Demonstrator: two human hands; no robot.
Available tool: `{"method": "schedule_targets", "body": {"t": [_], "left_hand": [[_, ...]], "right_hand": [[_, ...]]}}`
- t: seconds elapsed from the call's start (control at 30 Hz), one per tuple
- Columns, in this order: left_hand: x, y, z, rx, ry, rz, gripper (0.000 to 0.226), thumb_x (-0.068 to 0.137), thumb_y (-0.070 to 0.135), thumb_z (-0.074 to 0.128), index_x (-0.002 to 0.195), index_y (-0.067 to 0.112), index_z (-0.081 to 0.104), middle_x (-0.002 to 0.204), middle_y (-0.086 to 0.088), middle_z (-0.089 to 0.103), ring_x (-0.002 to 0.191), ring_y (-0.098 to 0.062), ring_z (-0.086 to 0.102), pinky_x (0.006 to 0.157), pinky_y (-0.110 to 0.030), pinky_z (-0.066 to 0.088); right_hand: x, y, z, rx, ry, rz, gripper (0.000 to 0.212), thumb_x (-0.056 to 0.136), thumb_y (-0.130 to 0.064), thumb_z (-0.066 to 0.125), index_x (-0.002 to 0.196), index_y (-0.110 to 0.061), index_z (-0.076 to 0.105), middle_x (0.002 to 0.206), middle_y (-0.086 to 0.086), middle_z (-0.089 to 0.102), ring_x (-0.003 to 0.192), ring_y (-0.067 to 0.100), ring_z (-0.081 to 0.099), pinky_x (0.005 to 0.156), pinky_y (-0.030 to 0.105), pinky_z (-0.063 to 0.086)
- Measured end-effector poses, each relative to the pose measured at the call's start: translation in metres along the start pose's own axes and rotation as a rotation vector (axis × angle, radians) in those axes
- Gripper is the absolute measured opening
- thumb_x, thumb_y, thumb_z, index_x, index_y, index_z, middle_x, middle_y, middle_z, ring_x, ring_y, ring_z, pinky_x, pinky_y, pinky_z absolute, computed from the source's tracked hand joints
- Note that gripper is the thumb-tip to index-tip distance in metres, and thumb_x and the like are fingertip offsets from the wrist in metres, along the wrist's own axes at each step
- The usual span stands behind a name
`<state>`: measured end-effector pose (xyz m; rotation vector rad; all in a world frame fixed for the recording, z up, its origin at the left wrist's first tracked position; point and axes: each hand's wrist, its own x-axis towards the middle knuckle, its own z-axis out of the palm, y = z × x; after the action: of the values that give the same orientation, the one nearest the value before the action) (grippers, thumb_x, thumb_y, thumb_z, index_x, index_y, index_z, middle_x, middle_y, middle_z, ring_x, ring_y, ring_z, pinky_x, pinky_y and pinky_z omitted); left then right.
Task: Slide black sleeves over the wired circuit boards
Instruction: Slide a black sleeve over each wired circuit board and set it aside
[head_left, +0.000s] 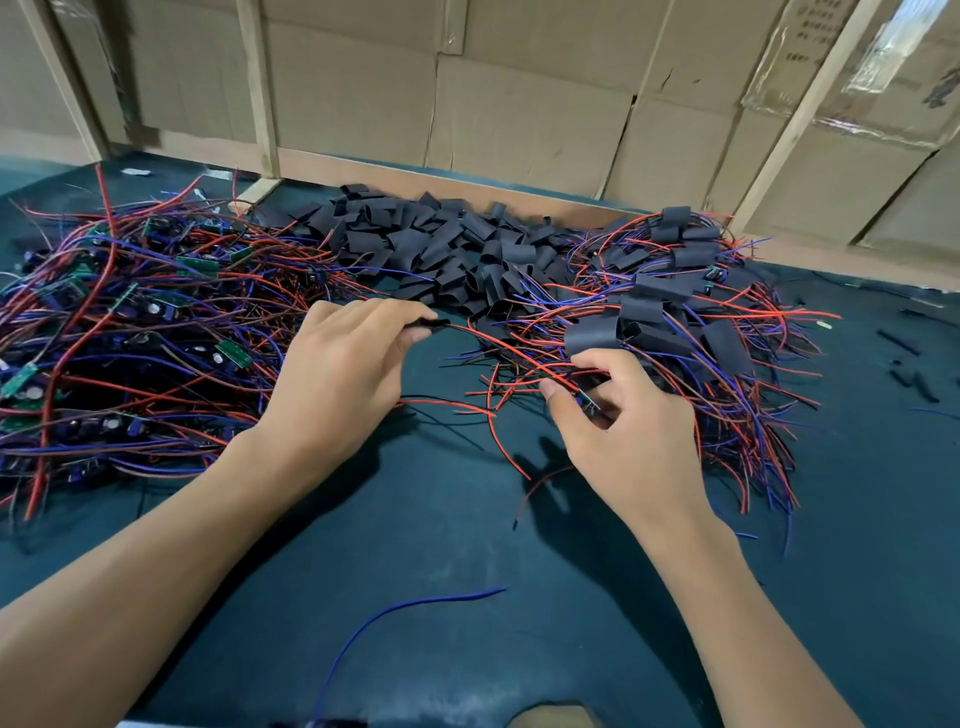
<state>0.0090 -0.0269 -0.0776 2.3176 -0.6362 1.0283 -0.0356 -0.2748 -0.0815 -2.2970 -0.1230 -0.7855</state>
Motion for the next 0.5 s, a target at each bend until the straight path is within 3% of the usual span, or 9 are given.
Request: {"method": "schedule_targets", "body": {"t": [0.1,0.17,0.23,0.33,0.4,0.5], "left_hand": [[0.0,-0.003,-0.003,-0.001,0.021,0.006,0.019,0.096,0.001,0.059,0.106,0.012,0.07,0.099,0.005,0.074,0.089,-0.012,0.06,0.084,-0.035,0.039],[0.0,-0.003,-0.003,0.011,0.017,0.008,0.018,0.096,0.003,0.058,0.106,0.013,0.07,0.096,0.006,0.073,0.089,-0.015,0.063,0.085,-0.036,0.039],[0.0,-0.004,-0.002,0.026,0.027,-0.015,0.013,0.1,0.009,0.058,0.105,0.014,0.069,0.096,0.005,0.072,0.089,-0.019,0.065,0.084,-0.039,0.04],[0.002,-0.007,-0.001,-0.075,0.063,-0.156,0.011,0.098,0.012,0.061,0.105,0.017,0.067,0.097,0.008,0.071,0.089,-0.017,0.062,0.082,-0.041,0.044],[0.002,-0.006,0.0,-0.158,0.065,-0.232,0.012,0.097,0.012,0.063,0.105,0.02,0.067,0.096,0.01,0.07,0.087,-0.015,0.061,0.084,-0.044,0.048],[0.0,-0.001,0.001,-0.153,0.046,-0.188,0.012,0.097,0.012,0.063,0.107,0.018,0.067,0.097,0.007,0.07,0.088,-0.018,0.06,0.084,-0.047,0.049]], "right_hand": [[0.001,-0.002,-0.002,-0.009,-0.036,-0.076,0.014,0.092,-0.041,0.072,0.092,-0.026,0.071,0.058,-0.014,0.058,0.061,0.007,0.055,0.059,0.013,0.038],[-0.001,-0.006,-0.002,0.05,-0.087,-0.106,0.011,0.093,-0.038,0.071,0.092,-0.027,0.073,0.07,-0.014,0.064,0.067,0.008,0.058,0.063,0.013,0.041],[-0.002,-0.011,-0.003,0.202,-0.091,-0.121,0.01,0.091,-0.031,0.075,0.101,-0.03,0.073,0.085,-0.013,0.068,0.074,0.009,0.061,0.069,0.011,0.043],[0.002,-0.011,-0.015,0.572,-0.034,-0.122,0.029,0.089,-0.018,0.074,0.117,-0.027,0.07,0.094,-0.006,0.07,0.075,0.013,0.063,0.071,0.019,0.05],[0.007,-0.007,-0.026,0.722,0.024,-0.086,0.032,0.089,-0.014,0.072,0.119,-0.023,0.07,0.093,-0.001,0.071,0.071,0.02,0.065,0.06,0.024,0.052],[0.01,-0.003,-0.029,0.696,0.054,0.0,0.019,0.089,-0.012,0.074,0.107,-0.019,0.075,0.082,-0.004,0.071,0.057,0.014,0.059,0.052,0.018,0.044]]}}
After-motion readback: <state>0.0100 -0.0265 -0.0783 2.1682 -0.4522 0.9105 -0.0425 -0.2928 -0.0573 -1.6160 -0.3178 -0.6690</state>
